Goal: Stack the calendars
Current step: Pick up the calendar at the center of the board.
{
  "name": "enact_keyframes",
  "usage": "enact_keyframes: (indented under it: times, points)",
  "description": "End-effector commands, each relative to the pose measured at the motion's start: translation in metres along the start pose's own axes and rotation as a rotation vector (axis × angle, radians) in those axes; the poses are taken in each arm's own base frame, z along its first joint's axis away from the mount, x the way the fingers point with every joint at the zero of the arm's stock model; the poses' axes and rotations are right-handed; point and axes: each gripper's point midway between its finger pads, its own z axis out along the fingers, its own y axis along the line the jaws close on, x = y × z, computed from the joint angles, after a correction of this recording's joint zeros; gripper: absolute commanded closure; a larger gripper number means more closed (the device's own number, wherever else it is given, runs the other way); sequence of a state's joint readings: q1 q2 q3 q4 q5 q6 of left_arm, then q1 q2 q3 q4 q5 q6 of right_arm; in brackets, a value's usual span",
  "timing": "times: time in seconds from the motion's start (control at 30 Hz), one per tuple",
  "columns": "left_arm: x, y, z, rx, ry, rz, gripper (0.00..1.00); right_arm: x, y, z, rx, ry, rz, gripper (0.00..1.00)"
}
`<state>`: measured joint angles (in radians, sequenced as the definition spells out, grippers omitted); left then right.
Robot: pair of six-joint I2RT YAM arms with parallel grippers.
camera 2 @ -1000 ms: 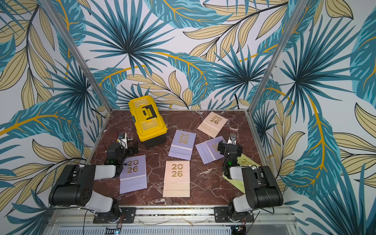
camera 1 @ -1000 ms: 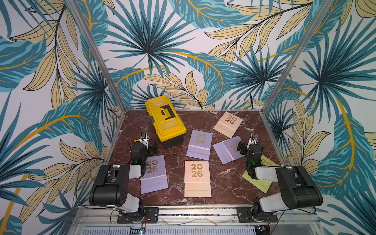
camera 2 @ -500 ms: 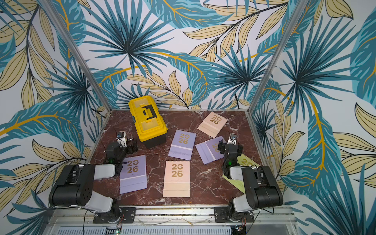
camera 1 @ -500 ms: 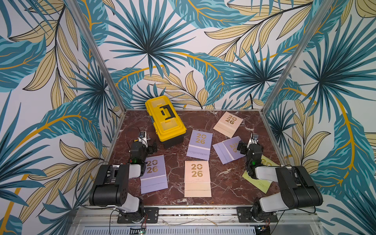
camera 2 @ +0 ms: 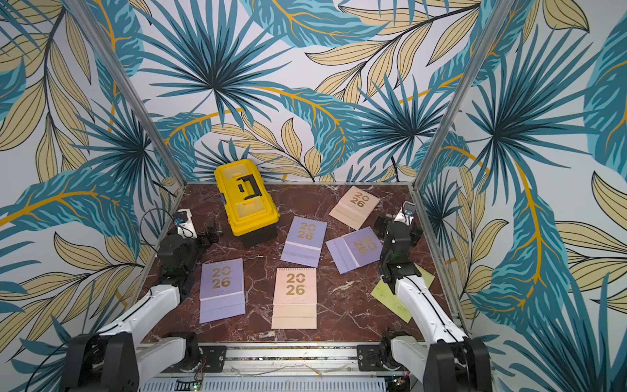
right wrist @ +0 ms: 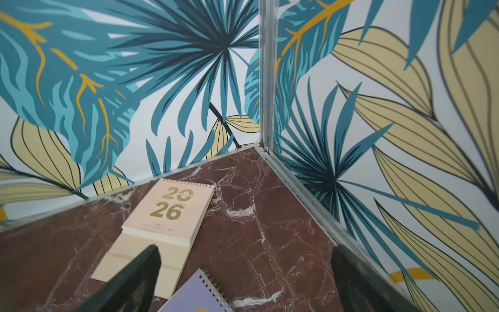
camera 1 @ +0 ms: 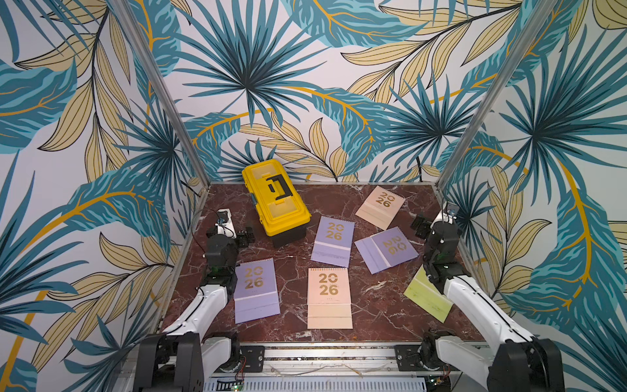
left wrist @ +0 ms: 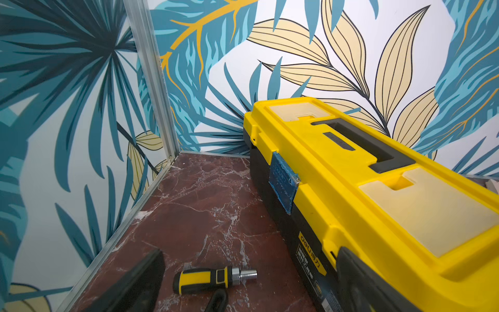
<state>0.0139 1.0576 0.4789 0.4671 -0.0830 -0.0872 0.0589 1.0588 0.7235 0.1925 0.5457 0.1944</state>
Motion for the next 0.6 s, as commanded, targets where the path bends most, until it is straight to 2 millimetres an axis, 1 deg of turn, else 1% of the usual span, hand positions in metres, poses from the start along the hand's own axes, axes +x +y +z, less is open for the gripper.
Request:
enact_keyframes:
  times: [0.0,0.07,0.17,0.3,0.37,0.47,0.5,0.57]
  points:
    - [-0.003,-0.006,-0.010,-0.002,0.091,-0.020,0.00,0.053,-0.034,-0.023,0.170,0.339,-0.025,0.00]
    - [-0.012,-0.014,-0.019,0.020,0.100,-0.030,0.00,0.053,-0.033,-0.036,0.181,0.454,0.015,0.00]
    - [-0.024,-0.027,-0.032,0.047,0.112,-0.049,0.00,0.062,-0.021,-0.053,0.127,0.602,0.071,0.01]
    - [-0.033,-0.041,-0.047,0.091,0.185,-0.090,0.00,0.075,-0.007,-0.073,0.036,0.706,0.161,0.01]
    - [-0.036,-0.050,-0.055,0.120,0.224,-0.103,0.00,0.083,0.005,-0.083,-0.039,0.760,0.219,0.00]
    - [-0.039,-0.059,-0.067,0.142,0.289,-0.130,0.01,0.099,0.014,-0.096,-0.086,0.844,0.269,0.01]
    - [-0.040,-0.063,-0.070,0.154,0.302,-0.137,0.00,0.104,0.016,-0.098,-0.095,0.870,0.276,0.00]
    - [-0.043,-0.079,-0.079,0.197,0.332,-0.137,0.00,0.113,0.021,-0.103,-0.115,0.918,0.300,0.01]
